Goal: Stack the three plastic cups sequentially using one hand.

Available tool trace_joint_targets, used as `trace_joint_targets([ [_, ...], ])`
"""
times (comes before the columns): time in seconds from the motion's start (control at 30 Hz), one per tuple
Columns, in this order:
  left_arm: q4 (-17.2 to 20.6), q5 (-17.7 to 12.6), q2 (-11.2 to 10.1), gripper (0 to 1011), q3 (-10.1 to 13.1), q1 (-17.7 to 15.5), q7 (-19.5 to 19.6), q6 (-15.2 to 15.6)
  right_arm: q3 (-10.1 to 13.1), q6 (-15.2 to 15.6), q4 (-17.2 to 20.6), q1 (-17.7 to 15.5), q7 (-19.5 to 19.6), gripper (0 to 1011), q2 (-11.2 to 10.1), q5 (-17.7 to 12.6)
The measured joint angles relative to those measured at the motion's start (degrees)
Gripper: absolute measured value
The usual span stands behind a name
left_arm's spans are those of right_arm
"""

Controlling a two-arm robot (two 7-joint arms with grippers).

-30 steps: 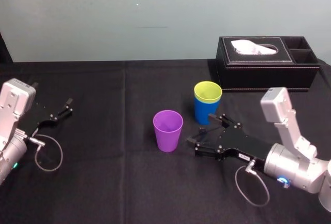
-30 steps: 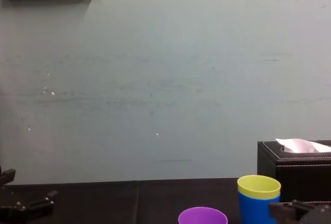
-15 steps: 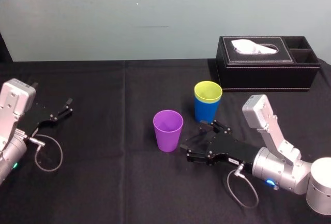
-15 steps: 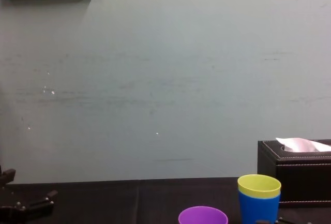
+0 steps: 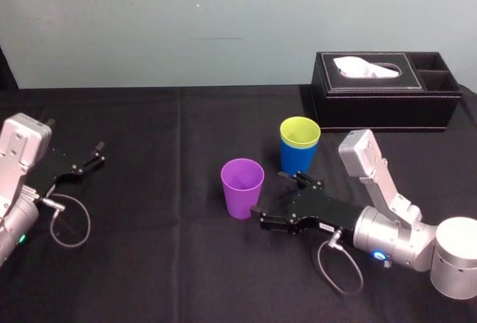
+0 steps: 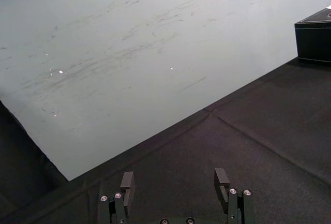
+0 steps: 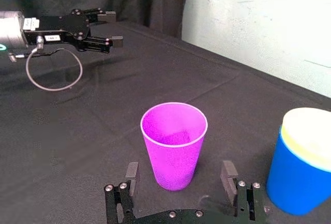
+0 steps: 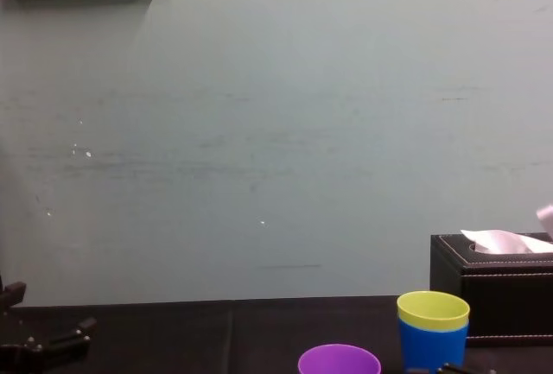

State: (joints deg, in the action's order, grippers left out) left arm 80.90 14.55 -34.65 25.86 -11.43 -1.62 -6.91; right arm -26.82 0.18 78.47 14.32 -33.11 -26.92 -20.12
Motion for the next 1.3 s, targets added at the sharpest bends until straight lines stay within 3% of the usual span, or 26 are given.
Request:
trace_joint_targets([
  [0.7,0.0,0.0,0.0,1010,0.0,0.0,0.0,0.0,-2.3,0.0,-2.0,3.1,-0.8,1004,1.4,0.0],
  [1.3,0.0,0.0,0.0,1010,0.0,0.0,0.0,0.0,-4.0,0.9,-6.2,6.5,-1.6,1004,3.8,0.5],
])
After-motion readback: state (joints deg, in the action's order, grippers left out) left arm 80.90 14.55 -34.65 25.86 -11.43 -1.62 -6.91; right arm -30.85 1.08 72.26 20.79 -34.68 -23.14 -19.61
